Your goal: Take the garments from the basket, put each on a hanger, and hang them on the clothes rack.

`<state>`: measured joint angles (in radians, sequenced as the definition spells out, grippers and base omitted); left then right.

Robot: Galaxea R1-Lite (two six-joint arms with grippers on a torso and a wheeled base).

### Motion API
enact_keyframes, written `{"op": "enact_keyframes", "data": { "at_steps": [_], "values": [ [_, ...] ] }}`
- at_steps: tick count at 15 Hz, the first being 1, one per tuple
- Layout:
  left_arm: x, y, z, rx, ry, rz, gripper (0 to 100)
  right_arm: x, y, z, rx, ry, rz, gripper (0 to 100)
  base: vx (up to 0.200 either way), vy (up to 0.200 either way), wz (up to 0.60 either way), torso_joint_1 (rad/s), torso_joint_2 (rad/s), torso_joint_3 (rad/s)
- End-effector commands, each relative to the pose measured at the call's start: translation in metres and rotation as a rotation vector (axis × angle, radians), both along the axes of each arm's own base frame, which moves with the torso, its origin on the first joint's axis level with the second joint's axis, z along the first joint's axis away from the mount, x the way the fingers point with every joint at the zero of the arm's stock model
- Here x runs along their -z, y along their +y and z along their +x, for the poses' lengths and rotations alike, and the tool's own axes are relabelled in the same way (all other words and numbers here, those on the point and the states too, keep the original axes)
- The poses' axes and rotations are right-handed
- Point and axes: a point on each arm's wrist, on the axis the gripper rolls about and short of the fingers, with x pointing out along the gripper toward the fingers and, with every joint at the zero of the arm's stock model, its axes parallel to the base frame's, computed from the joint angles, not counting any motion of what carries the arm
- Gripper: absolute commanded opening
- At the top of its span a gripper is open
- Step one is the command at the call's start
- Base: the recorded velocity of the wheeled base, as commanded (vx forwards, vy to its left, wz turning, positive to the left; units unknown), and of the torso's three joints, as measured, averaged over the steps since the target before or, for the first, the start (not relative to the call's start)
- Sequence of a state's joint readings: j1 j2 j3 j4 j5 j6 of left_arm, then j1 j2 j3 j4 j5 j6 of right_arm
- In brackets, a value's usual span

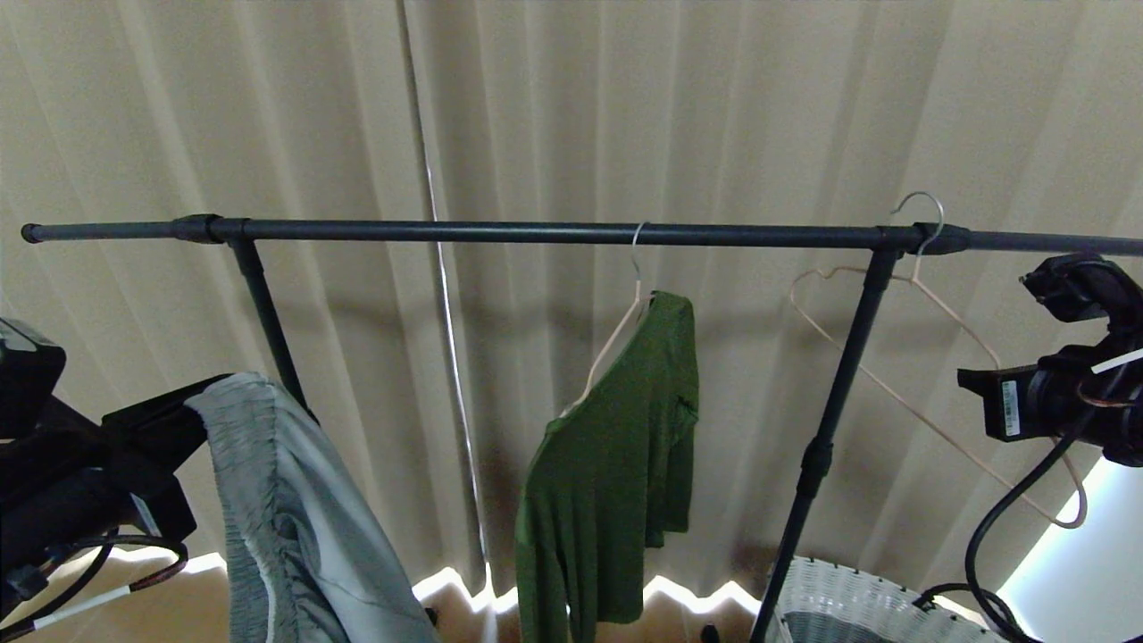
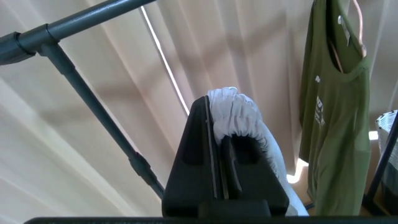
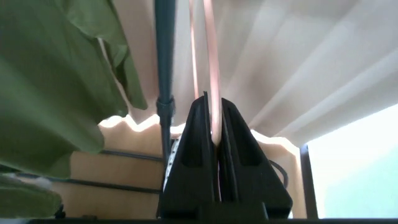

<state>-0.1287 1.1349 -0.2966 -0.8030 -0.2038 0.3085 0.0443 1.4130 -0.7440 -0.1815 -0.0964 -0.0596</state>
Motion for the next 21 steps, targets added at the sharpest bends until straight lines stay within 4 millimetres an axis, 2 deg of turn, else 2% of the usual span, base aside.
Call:
{"op": "enact_keyframes", "data": {
  "at_steps": [1,3,6,9,16,21],
  "values": [
    [0.000,0.000,-0.002,0.000,-0.006,-0.001,0,-0.005,-0.001,-0.011,0.003,-0.029,0.002,0,0.000,0.000,0.00,0.000,0.00,0.000],
    [0.002,0.000,-0.003,0.000,-0.003,0.003,0,-0.007,-0.002,-0.022,0.008,-0.046,0.002,0,0.000,0.000,0.00,0.000,0.00,0.000],
    [0.002,0.000,-0.004,0.000,-0.001,0.004,0,0.001,-0.003,-0.045,0.008,-0.040,0.002,0,0.000,0.000,0.00,0.000,0.00,0.000],
    [0.004,0.001,-0.004,-0.005,-0.005,0.033,0,0.004,-0.004,-0.057,0.011,-0.046,0.002,0,0.000,0.000,0.00,0.000,0.00,0.000],
    [0.004,0.002,-0.006,-0.007,-0.012,0.041,0,0.014,-0.005,-0.073,0.012,-0.033,0.000,0,-0.200,0.000,0.00,0.001,0.00,0.002],
    [0.005,0.002,-0.006,-0.007,-0.006,0.041,0,0.015,-0.005,-0.074,0.012,-0.030,-0.001,0,-0.200,0.000,0.00,0.005,0.00,0.002]
  ]
}}
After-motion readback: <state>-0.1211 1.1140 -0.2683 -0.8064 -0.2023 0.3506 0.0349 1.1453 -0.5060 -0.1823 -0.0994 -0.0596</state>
